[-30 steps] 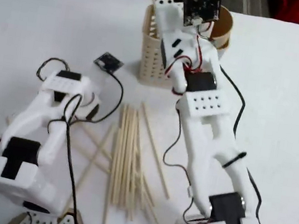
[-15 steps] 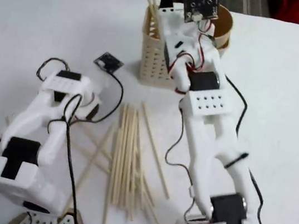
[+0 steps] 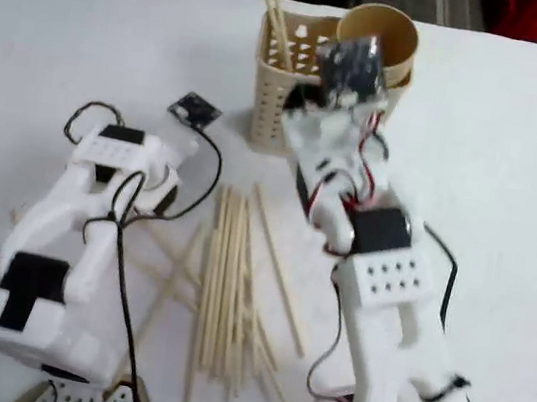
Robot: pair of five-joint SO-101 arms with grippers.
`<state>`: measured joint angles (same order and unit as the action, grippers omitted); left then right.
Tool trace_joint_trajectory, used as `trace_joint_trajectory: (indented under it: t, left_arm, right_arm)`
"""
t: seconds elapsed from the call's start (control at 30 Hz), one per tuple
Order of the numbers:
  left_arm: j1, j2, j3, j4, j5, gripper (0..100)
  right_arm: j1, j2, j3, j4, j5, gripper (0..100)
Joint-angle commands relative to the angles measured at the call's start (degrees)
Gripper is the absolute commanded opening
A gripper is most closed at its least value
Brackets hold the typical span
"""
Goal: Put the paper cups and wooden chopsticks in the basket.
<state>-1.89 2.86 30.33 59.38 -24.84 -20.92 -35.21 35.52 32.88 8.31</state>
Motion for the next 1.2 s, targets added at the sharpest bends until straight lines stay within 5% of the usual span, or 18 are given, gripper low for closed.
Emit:
trace_joint_trajectory:
  t: [0.0,0.23,0.7,0.9,1.17]
  left_arm:
    - [-0.22,-11.03,-1.93,4.22,0.0,2]
    - [-0.22,-24.4,-5.36,10.02,-0.26,2]
    - [7.52,-27.38,-38.24,23.03,0.97,2]
    - [11.74,-27.38,-47.3,18.99,6.42,2]
    - [17.27,-27.3,-48.09,-1.49,11.43,2]
  right_arm:
    - [-0.57,-7.25,7.65,0.57,0.09,1.8]
    - [-2.68,-12.18,20.57,0.22,0.09,2.1]
    - [-2.15,-12.18,27.08,0.4,0.09,1.8]
    - [-2.15,-12.18,28.4,0.04,0.09,1.9]
    - [-2.15,-12.18,28.57,0.04,0.18,1.9]
